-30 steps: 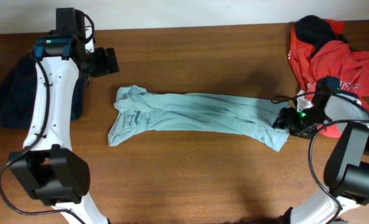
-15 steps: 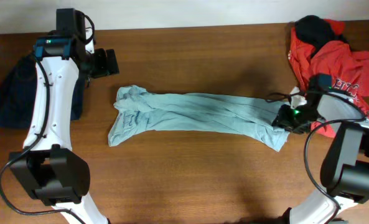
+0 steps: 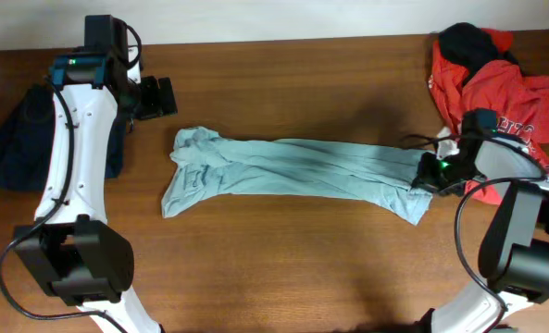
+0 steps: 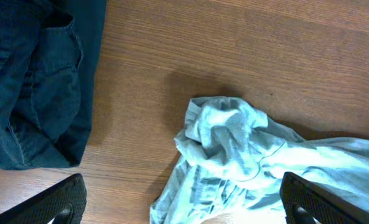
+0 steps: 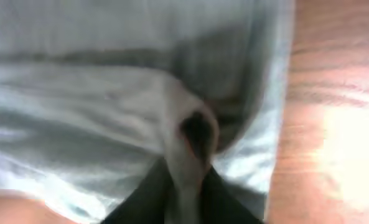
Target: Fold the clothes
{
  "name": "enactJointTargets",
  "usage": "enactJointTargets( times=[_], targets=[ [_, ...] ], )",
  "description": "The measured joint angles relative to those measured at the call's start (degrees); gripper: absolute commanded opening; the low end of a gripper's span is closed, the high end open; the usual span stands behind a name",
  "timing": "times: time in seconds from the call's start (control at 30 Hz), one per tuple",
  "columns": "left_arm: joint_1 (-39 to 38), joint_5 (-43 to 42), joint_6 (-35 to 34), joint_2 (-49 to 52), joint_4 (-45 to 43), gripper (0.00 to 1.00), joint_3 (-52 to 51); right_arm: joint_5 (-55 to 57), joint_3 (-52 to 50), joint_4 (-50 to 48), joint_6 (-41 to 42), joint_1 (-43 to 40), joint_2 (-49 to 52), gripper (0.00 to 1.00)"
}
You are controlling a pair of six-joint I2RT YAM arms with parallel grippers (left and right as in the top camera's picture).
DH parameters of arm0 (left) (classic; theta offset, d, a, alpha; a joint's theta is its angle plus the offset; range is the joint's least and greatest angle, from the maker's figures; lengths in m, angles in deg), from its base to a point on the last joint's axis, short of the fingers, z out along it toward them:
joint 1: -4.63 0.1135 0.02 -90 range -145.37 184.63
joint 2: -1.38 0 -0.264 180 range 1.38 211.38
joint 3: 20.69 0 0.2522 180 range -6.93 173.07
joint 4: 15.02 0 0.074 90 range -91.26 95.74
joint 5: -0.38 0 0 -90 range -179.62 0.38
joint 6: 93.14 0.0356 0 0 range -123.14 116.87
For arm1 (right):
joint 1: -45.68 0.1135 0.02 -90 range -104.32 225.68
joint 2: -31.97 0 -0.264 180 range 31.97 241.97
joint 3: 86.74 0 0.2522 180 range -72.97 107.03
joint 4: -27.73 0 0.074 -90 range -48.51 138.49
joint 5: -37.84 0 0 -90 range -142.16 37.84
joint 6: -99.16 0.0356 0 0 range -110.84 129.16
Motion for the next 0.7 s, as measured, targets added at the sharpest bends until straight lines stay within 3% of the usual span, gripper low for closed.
enactJointTargets(
  times=[0.33, 0.7],
  targets=[
    [0.0, 0.02, 0.0, 0.0, 0.11, 0.99, 0.0, 2.08, 0.0, 0.24, 0.13, -1.22, 0.0, 0.67],
    [0.0, 0.02, 0.0, 0.0, 0.09, 0.99, 0.0, 6.4, -1.22, -1.86, 0.13, -0.68, -0.52, 0.66]
  ],
)
